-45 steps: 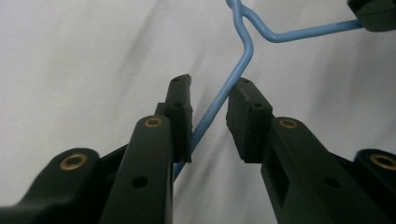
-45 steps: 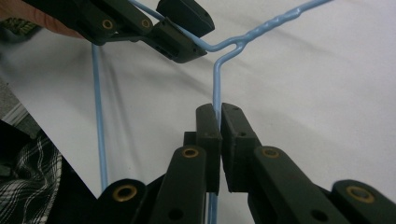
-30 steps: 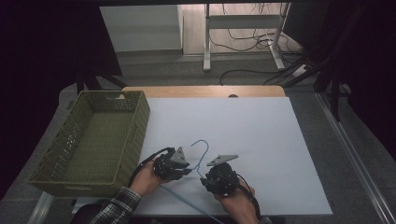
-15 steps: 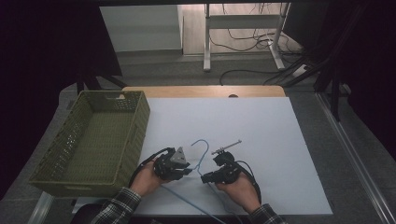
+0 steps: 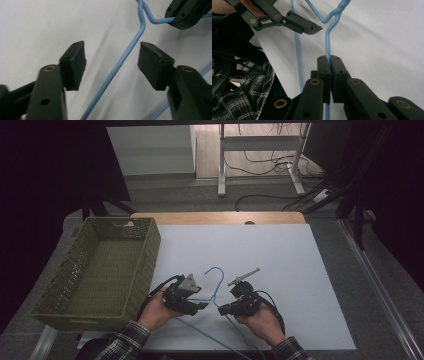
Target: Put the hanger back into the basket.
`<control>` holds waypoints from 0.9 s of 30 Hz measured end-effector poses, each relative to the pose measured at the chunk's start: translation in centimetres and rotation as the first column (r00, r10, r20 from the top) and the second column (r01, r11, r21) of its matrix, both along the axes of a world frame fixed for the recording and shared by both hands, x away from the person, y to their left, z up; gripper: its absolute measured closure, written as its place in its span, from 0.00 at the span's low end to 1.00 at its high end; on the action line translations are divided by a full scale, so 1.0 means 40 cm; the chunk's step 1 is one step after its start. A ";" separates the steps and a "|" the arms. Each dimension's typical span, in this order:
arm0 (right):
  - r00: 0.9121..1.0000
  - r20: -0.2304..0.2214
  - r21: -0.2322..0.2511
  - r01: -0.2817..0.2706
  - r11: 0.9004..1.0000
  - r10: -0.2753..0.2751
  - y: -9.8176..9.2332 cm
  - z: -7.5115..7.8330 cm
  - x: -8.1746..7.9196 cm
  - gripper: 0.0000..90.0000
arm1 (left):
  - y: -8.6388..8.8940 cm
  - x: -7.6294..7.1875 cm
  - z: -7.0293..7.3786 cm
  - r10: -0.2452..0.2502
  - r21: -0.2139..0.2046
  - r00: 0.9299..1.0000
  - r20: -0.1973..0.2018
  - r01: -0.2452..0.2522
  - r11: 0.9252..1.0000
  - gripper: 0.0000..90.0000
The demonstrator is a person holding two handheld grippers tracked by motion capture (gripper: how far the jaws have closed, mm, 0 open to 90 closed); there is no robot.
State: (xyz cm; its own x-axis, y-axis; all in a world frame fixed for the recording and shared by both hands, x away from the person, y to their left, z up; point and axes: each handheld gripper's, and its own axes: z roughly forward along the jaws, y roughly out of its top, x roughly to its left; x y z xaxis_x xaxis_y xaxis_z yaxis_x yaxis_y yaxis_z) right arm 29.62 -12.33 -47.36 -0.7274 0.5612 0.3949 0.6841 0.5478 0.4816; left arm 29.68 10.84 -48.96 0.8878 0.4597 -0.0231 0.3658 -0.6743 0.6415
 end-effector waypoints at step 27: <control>0.951 0.209 -0.058 -0.220 0.974 0.228 -0.099 0.162 -0.045 0.97 | 0.002 -0.037 0.124 -0.178 -0.046 0.977 -0.118 0.174 0.984 0.48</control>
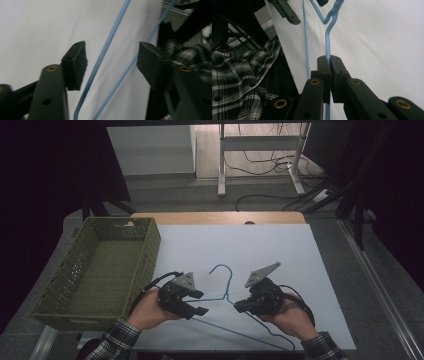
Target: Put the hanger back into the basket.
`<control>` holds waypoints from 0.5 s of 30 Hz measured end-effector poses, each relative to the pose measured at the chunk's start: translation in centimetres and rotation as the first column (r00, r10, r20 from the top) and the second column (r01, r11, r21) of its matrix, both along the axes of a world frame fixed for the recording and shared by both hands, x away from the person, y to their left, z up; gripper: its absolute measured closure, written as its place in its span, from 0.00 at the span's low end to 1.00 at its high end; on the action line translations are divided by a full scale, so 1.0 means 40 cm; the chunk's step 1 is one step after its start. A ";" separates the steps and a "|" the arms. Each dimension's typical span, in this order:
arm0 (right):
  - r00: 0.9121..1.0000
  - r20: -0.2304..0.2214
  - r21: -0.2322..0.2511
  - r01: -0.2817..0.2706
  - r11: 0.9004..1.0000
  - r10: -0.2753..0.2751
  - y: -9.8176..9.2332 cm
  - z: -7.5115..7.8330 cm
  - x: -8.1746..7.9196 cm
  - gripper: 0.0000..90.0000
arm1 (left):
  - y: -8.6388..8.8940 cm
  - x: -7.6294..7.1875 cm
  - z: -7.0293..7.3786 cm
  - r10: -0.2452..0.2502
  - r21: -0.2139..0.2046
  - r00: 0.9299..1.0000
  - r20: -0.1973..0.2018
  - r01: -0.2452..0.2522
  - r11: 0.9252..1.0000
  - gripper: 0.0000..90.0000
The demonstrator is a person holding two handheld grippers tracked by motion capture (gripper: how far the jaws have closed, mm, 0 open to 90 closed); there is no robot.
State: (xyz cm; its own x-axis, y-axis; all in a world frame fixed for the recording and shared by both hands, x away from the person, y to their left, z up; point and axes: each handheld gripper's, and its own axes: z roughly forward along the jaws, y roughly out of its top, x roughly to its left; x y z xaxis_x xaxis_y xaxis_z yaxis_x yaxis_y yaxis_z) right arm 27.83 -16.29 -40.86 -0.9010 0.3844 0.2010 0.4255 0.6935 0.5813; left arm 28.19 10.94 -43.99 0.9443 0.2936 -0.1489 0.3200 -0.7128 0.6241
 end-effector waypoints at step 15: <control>0.995 0.015 -0.023 -0.096 0.995 0.097 0.001 0.000 -0.016 0.97 | -0.033 0.023 -0.002 -0.182 -0.002 0.973 -0.142 0.183 0.983 0.93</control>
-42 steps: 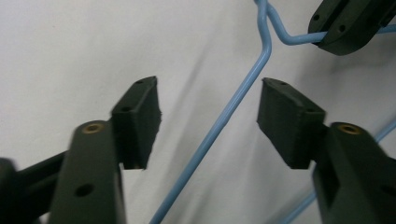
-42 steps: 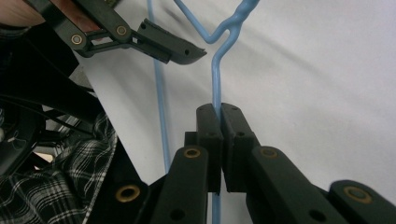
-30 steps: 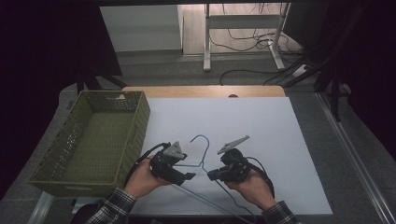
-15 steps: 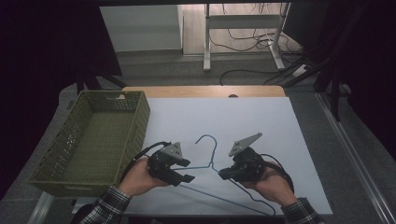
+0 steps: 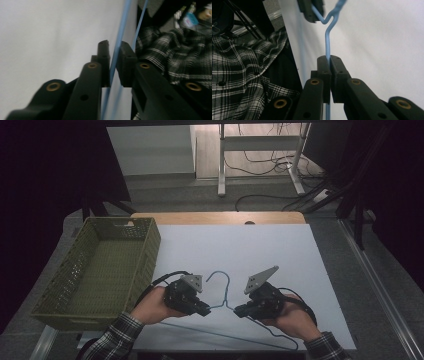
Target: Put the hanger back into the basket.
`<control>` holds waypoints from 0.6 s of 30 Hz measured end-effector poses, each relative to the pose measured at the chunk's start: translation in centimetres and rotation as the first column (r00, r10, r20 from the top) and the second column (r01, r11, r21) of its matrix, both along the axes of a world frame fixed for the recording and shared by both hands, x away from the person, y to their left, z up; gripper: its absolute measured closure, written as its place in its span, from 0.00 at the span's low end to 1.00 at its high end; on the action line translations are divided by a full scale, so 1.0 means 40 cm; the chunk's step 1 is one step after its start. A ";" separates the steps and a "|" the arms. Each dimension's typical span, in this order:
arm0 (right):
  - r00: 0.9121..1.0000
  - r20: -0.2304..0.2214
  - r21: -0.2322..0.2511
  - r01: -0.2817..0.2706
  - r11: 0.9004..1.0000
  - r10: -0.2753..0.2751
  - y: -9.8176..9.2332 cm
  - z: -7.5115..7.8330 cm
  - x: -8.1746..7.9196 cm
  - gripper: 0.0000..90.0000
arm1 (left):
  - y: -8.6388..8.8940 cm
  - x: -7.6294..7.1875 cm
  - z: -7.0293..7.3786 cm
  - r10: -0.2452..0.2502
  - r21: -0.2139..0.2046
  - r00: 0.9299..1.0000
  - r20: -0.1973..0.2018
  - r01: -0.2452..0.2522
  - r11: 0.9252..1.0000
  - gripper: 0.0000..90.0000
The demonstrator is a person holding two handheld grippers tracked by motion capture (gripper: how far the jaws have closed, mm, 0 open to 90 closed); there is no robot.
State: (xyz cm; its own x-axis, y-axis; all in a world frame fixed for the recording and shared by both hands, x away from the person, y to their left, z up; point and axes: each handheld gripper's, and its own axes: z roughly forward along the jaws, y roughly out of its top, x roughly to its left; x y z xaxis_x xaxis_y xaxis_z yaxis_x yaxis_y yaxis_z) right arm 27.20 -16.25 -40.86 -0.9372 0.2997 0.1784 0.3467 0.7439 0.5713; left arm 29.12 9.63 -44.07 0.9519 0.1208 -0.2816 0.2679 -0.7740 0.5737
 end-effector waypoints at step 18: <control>0.983 0.095 0.080 0.151 0.985 -0.158 -0.064 0.010 0.002 0.53 | 0.041 -0.004 0.027 0.104 -0.120 0.994 -0.030 -0.107 0.987 0.97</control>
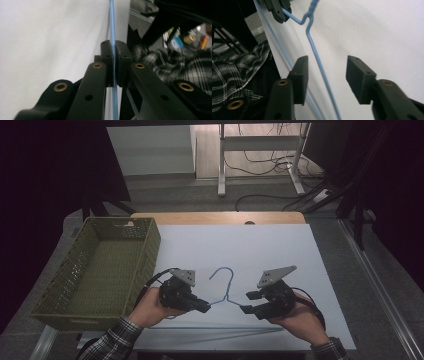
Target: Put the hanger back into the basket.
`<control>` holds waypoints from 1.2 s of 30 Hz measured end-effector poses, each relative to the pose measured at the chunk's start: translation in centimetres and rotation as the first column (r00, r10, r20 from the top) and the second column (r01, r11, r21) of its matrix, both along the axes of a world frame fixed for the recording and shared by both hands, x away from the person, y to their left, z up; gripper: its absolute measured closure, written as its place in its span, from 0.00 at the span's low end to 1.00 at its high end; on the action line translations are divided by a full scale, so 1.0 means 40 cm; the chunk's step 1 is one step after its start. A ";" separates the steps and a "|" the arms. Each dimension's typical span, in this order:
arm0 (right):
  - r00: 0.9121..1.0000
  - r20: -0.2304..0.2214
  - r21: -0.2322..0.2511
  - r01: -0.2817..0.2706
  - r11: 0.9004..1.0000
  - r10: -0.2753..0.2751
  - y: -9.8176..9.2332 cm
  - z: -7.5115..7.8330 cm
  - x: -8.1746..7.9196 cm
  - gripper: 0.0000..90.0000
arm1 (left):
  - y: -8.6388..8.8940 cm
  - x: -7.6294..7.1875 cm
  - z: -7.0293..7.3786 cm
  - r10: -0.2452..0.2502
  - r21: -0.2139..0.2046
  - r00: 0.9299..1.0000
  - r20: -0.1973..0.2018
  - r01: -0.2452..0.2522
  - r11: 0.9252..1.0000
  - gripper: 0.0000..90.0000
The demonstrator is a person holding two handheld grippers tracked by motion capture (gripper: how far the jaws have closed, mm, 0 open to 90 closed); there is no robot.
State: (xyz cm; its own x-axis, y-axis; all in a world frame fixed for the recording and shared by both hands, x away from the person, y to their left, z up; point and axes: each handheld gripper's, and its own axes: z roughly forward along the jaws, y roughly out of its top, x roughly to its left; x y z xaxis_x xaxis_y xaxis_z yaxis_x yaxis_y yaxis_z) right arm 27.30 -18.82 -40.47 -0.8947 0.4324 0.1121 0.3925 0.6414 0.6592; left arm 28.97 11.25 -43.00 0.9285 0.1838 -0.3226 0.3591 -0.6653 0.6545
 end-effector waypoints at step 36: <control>0.987 0.052 0.103 0.143 0.984 -0.149 -0.085 -0.004 -0.052 0.44 | 0.270 0.036 0.194 0.505 -0.138 0.841 0.196 -0.486 0.863 0.97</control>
State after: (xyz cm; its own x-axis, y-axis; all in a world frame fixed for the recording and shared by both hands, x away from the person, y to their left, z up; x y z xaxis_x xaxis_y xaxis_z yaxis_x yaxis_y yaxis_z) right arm 25.23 -22.20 -40.65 -0.8290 0.5486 0.1091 0.4356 0.5109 0.7411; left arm 30.40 22.04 -35.22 0.7682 0.6209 -0.1561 0.4690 -0.3797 0.7975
